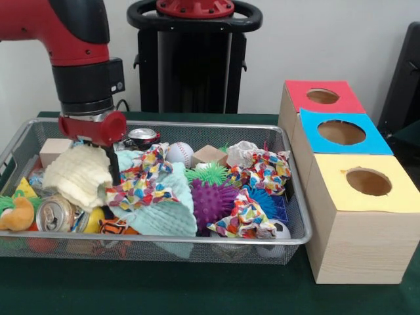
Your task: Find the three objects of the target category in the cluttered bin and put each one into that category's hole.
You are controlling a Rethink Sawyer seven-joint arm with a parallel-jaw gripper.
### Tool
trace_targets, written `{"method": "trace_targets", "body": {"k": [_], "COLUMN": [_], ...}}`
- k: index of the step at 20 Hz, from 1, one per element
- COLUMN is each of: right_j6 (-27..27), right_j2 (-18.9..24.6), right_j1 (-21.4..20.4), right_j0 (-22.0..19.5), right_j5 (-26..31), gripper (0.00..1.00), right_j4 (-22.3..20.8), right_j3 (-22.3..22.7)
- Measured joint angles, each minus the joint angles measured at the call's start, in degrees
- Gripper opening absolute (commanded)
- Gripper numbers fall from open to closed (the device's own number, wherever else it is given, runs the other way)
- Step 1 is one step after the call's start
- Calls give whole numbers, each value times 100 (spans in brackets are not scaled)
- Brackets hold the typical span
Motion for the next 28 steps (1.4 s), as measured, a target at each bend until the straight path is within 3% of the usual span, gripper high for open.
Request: {"method": "trace_targets", "body": {"k": [6,16,28], "right_j6": [0,0,0], "right_j2": [172,437,454], "right_j1": [-205,-966,-1482], "right_j0": [85,143,143], "right_j5": [0,305,398], "gripper": [100,100,100], "right_j4": [-16,112,186], "right_j3": [201,691,976]}}
